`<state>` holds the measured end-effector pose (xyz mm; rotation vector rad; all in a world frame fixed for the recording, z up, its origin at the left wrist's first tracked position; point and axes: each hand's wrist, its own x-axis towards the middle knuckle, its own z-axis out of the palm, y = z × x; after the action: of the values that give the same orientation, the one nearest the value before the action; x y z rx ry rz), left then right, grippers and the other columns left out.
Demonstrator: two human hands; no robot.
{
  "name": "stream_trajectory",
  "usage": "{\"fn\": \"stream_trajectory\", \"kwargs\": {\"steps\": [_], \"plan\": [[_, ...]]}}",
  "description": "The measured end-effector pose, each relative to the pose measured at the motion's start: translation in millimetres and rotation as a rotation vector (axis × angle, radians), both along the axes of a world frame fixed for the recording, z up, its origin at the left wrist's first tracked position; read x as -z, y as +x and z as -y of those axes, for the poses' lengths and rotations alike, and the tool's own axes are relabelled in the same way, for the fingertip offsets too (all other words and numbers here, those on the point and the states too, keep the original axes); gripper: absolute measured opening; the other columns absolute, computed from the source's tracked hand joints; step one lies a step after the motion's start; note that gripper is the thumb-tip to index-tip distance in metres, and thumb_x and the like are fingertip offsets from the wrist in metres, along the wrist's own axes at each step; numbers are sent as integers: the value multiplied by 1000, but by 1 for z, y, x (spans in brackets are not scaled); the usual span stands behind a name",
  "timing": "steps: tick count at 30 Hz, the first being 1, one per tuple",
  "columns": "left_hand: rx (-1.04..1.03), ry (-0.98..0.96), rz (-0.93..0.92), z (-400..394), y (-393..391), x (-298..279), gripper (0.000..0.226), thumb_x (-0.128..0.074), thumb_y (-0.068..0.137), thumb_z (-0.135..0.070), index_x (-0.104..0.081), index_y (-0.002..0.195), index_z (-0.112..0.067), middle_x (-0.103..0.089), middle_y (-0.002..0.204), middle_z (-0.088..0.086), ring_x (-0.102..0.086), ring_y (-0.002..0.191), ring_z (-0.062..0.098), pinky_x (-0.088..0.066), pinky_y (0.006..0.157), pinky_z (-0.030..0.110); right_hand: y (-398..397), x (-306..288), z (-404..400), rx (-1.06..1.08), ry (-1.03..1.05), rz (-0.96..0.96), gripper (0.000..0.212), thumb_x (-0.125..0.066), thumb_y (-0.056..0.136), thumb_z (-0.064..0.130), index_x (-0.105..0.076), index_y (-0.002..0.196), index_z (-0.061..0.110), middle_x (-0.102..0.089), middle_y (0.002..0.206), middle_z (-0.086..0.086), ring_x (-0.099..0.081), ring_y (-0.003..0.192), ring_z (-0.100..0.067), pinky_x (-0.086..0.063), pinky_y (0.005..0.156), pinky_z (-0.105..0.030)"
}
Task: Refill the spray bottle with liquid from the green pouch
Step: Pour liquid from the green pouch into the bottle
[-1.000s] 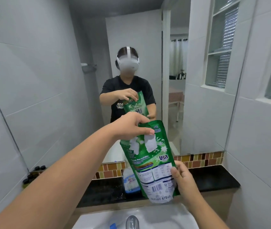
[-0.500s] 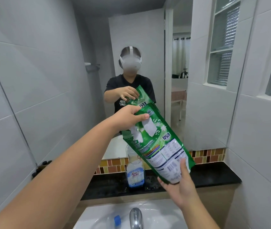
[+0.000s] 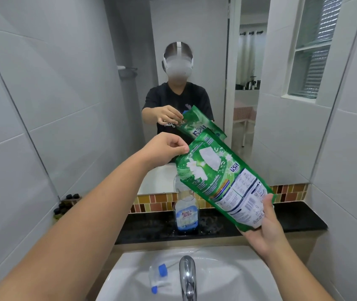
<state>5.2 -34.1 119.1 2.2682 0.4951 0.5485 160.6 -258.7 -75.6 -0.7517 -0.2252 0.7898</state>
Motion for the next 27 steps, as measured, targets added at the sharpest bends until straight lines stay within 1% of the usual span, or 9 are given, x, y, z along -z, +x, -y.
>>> {"fn": "stream_trajectory", "kwargs": {"steps": [3, 6, 9, 12, 14, 16, 19, 23, 27], "plan": [[-16, -2, -25, -5, 2, 8, 5, -71, 88, -26, -75, 88, -23, -75, 85, -6, -70, 87, 13, -54, 89, 40, 13, -4, 0, 34, -41, 37, 59, -50, 81, 67, -55, 130, 35, -68, 123, -6, -66, 109, -31, -55, 84, -47], [-32, -22, -44, -10, 5, 21, 17, -68, 90, -20, -74, 103, -29, -76, 87, -6, -69, 89, 11, -52, 89, 38, 26, -11, -1, 59, -78, 82, 62, -52, 79, 66, -54, 132, 34, -67, 124, -5, -63, 113, -32, -51, 91, -49], [-70, 1, -42, -15, 10, 34, 28, -67, 91, -20, -69, 113, -37, -75, 84, -8, -67, 88, 7, -47, 78, 28, 40, -19, -4, 82, -116, 117, 62, -54, 77, 65, -53, 132, 35, -68, 123, -3, -62, 114, -32, -47, 96, -53], [-119, 2, -18, -21, 15, 44, 30, -68, 90, -20, -68, 116, -35, -75, 84, -8, -67, 87, 9, -47, 68, 22, 49, -29, -11, 98, -133, 153, 64, -57, 77, 63, -51, 133, 33, -69, 121, -2, -66, 110, -29, -54, 87, -50], [-165, -46, 26, -25, 18, 53, 24, -69, 89, -21, -70, 110, -33, -75, 82, -9, -68, 84, 10, -48, 65, 22, 54, -34, -17, 99, -135, 168, 64, -59, 77, 61, -49, 134, 31, -69, 121, -2, -67, 107, -28, -57, 81, -50], [-218, -98, 103, -30, 20, 63, 13, -73, 86, -23, -73, 96, -32, -74, 79, -9, -67, 79, 4, -47, 67, 22, 58, -38, -22, 107, -147, 188, 66, -60, 77, 61, -49, 134, 30, -69, 121, -2, -68, 106, -28, -58, 79, -49], [-301, -87, 189, -37, 24, 81, 4, -77, 82, -30, -75, 85, -32, -72, 75, -12, -63, 70, -3, -46, 67, 20, 60, -43, -29, 137, -191, 222, 69, -61, 75, 62, -49, 134, 29, -69, 122, -2, -67, 107, -28, -57, 83, -49], [-334, -86, 213, -46, 28, 99, 7, -77, 81, -30, -73, 78, -35, -71, 72, -16, -61, 66, -6, -43, 64, 16, 62, -46, -38, 163, -229, 278, 69, -61, 74, 62, -48, 133, 29, -68, 123, -2, -66, 107, -29, -53, 88, -56], [-321, -147, 194, -54, 30, 110, 3, -76, 83, -29, -76, 86, -28, -73, 75, -11, -61, 66, -5, -41, 63, 17, 66, -50, -42, 180, -264, 348, 69, -61, 73, 65, -48, 131, 30, -71, 116, 3, -71, 98, -23, -59, 70, -45]]}}
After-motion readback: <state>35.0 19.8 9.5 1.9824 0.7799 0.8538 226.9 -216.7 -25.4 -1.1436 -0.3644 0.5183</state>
